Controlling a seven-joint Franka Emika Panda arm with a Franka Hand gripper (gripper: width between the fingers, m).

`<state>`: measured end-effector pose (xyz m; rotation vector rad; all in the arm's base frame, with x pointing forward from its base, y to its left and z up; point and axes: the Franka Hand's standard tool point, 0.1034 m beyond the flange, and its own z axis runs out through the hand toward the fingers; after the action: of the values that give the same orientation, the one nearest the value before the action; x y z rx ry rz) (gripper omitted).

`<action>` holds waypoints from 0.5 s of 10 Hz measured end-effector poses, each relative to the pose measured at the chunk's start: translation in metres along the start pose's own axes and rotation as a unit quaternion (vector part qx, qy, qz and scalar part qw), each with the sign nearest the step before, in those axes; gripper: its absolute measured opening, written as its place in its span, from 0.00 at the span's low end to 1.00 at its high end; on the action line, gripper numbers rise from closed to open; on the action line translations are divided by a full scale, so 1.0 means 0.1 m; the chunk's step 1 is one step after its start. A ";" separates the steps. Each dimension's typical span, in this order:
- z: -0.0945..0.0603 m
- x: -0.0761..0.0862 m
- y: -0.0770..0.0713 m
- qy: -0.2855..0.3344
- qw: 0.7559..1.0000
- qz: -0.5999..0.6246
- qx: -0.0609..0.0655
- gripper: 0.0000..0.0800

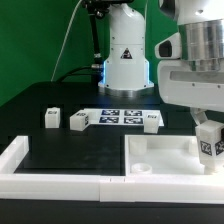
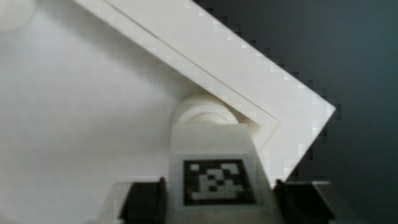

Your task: Assemble one leg

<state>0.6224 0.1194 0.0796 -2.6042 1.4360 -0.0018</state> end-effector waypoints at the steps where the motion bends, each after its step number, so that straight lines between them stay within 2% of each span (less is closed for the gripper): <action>1: 0.00 0.00 0.00 0.000 1.000 -0.023 0.000 0.51; 2: 0.00 0.00 0.00 -0.001 0.999 -0.047 -0.001 0.68; 3: 0.00 0.01 0.02 -0.006 0.996 -0.089 -0.008 0.68; 4: 0.00 0.03 0.03 -0.006 0.988 -0.153 -0.008 0.78; 5: 0.00 0.03 0.03 -0.006 0.979 -0.204 -0.008 0.80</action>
Offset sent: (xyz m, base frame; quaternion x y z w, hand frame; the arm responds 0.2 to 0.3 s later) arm 0.0012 -0.0093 -0.0009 -0.0082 -0.0018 -0.2576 0.9662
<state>0.6213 0.1151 0.0784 -2.8540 0.8770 -0.0256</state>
